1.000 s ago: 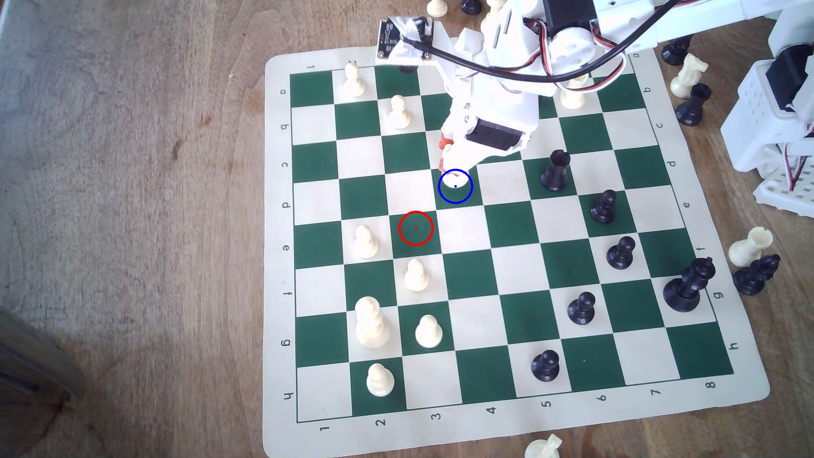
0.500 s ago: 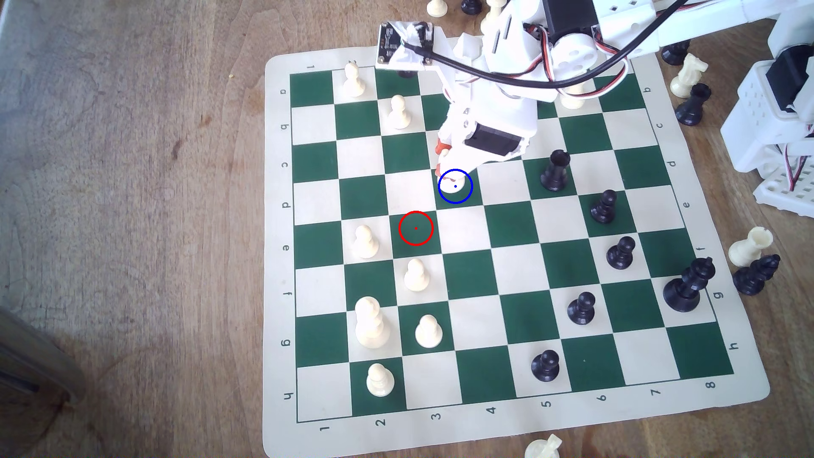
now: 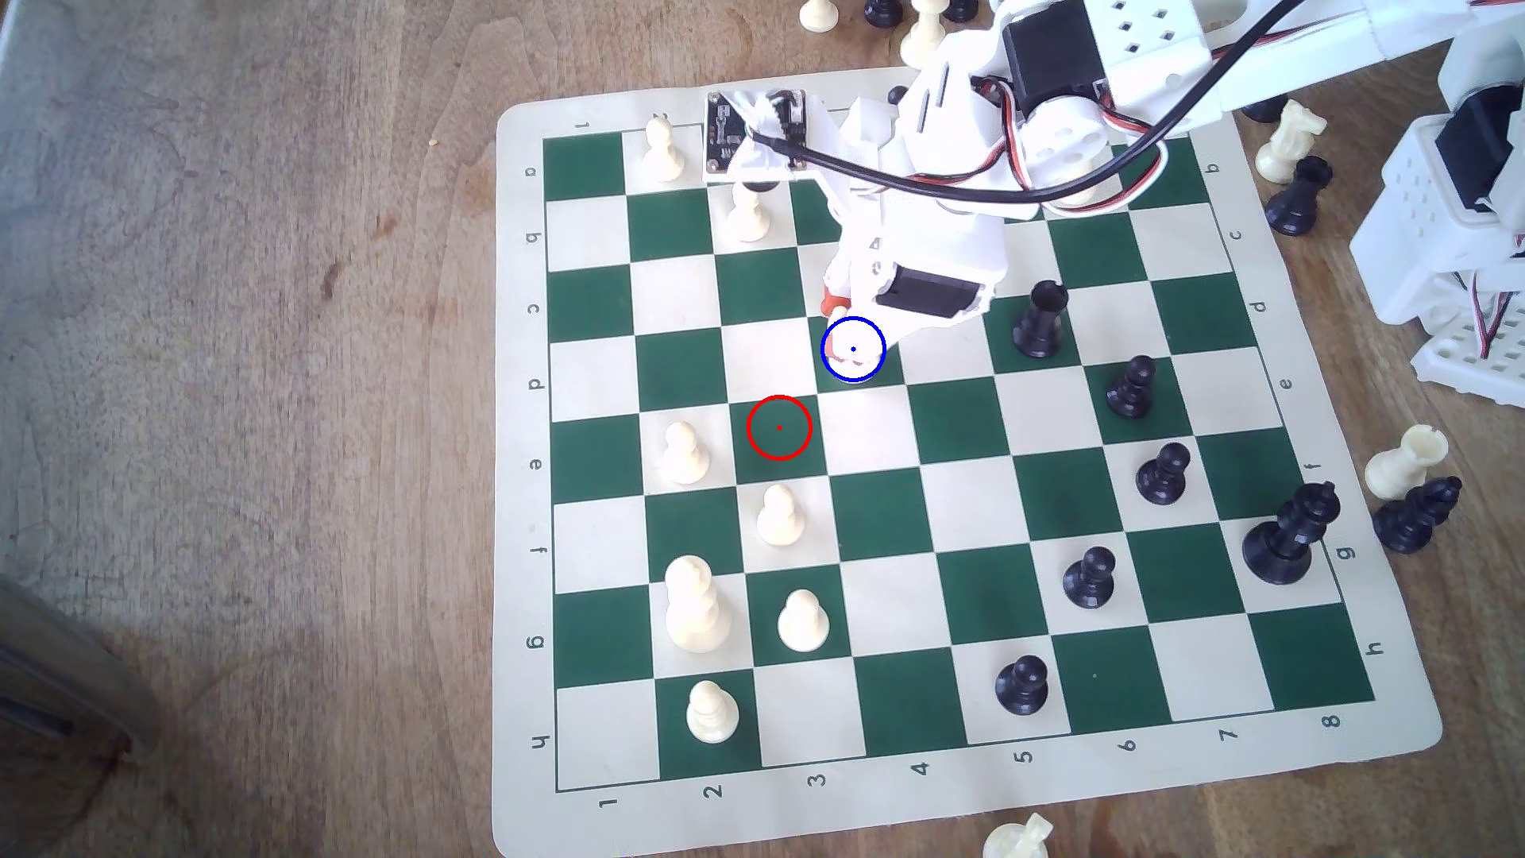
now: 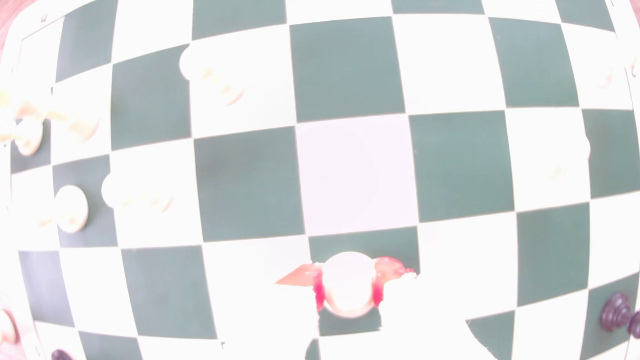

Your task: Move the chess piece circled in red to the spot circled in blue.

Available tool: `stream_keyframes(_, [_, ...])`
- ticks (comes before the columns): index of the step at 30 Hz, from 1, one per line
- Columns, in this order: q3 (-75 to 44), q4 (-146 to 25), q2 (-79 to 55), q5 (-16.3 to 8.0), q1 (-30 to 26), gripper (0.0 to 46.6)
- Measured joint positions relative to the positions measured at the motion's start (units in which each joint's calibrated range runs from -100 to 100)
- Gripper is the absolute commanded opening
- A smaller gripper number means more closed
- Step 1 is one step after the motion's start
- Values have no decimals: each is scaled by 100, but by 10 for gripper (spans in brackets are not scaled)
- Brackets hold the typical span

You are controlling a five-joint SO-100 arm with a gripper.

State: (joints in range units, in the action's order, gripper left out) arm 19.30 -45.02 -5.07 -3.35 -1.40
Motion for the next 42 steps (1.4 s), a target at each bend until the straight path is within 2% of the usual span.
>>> stream_keyframes(2, [127,8,-8,0,0,139])
stream_keyframes(16, [271,8,-17,24,29,138])
stream_keyframes(27, [343,127,335,-78,229,138])
stream_keyframes(29, [352,143,444,-117,221,130])
stream_keyframes(31, [398,215,637,-186,221,90])
stream_keyframes(32, [452,279,746,-220,221,4])
stream_keyframes(36, [949,781,1475,-371,265,2])
stream_keyframes(41, [2549,2159,3092,-498,184,1])
stream_keyframes(42, [3398,2916,3670,-440,74,1])
